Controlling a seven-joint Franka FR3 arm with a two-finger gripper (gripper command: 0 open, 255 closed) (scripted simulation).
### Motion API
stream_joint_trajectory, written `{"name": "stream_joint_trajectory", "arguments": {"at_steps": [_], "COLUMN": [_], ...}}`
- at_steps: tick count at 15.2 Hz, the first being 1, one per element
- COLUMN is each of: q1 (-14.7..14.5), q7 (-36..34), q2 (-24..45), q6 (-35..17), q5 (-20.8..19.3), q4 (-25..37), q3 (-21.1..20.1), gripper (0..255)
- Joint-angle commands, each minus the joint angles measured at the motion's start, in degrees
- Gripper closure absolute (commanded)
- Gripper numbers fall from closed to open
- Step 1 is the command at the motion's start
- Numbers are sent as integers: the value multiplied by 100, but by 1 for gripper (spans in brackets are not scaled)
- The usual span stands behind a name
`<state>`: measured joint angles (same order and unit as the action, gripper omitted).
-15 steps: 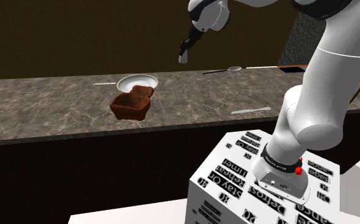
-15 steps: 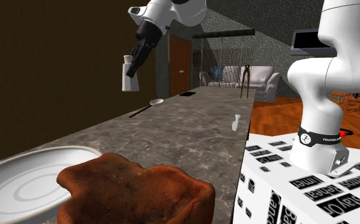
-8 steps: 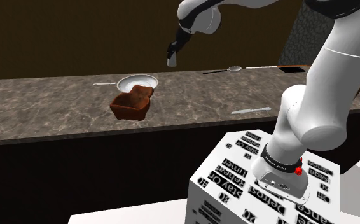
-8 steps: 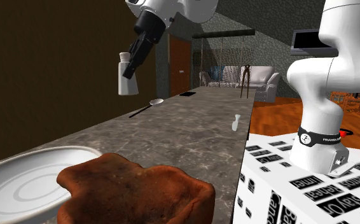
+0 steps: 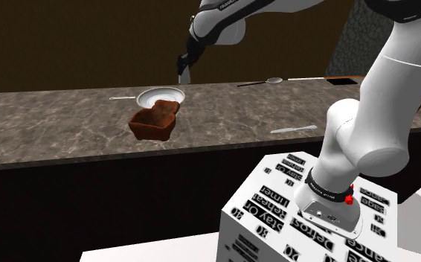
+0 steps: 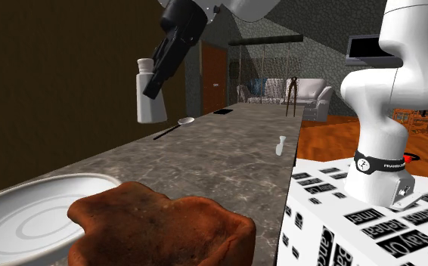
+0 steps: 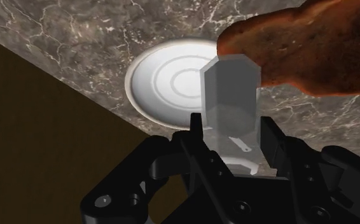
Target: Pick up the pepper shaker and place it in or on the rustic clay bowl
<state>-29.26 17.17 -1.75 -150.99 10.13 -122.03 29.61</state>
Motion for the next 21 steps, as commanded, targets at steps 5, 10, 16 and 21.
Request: {"name": "stream_joint_trajectory", "arguments": {"at_steps": [5, 10, 16, 21], "q1": [-342, -650, -681, -647], "q7": [-1197, -2083, -2132, -2030], "q2": [249, 568, 786, 975], "q6": [-35, 36, -307, -664], "q5": [-569, -959, -890, -734], "q4": [263, 638, 495, 313], "q3": [-382, -630, -673, -710], "gripper": [255, 255, 255, 255]}}
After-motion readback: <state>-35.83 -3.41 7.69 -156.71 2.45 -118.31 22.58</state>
